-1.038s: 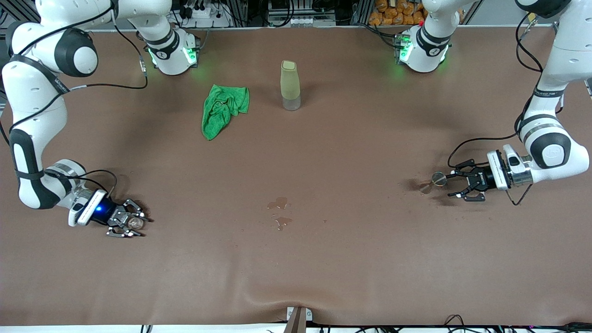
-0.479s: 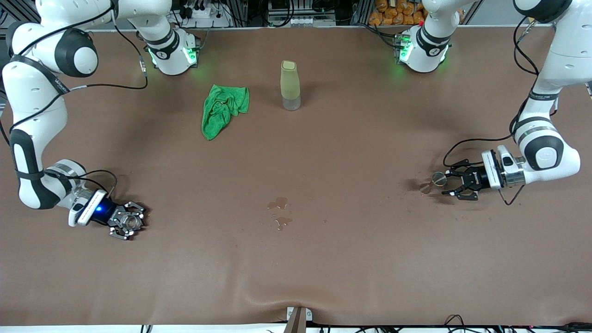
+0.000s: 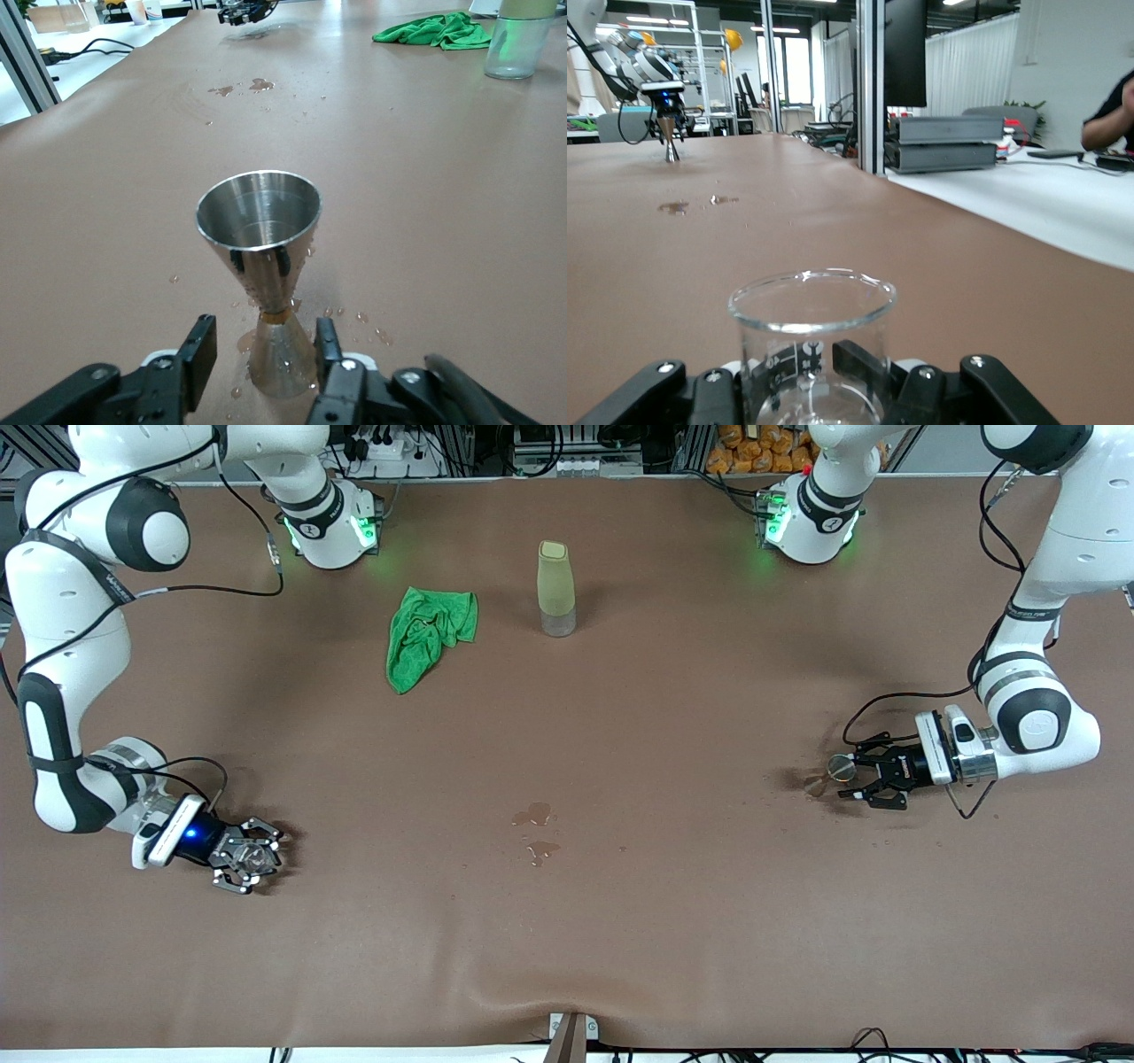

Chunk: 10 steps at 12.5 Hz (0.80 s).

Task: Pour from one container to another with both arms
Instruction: 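Lift the beaker with the right gripper while the left gripper lifts the jigger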

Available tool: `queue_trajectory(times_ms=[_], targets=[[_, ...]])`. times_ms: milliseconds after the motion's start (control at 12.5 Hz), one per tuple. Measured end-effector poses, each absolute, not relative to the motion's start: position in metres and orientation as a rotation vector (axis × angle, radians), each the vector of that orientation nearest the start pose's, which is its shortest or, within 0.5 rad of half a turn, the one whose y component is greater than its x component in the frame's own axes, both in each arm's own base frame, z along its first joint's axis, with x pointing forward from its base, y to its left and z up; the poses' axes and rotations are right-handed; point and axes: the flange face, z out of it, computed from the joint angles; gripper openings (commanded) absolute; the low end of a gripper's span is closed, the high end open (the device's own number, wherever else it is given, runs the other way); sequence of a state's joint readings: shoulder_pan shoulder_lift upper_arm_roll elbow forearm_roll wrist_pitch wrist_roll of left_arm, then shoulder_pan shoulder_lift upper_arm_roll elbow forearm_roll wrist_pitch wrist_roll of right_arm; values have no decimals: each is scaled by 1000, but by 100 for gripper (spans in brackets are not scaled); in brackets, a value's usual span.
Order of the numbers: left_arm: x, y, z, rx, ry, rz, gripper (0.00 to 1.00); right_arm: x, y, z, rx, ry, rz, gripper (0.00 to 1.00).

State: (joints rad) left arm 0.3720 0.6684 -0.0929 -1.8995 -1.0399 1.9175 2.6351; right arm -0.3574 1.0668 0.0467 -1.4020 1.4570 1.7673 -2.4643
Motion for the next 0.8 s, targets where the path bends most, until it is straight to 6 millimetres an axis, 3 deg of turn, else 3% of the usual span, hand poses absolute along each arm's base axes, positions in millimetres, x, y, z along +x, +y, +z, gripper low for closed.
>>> queue_trajectory(times_ms=[399,799], targets=[[568,95,130,1543,-1632,1019,50,694,-82,108,-1591,-1145,-1316,0],[569,90,127,1533,-1618,1055,50,705,-80,144,-1600,-1123,-1306,0]])
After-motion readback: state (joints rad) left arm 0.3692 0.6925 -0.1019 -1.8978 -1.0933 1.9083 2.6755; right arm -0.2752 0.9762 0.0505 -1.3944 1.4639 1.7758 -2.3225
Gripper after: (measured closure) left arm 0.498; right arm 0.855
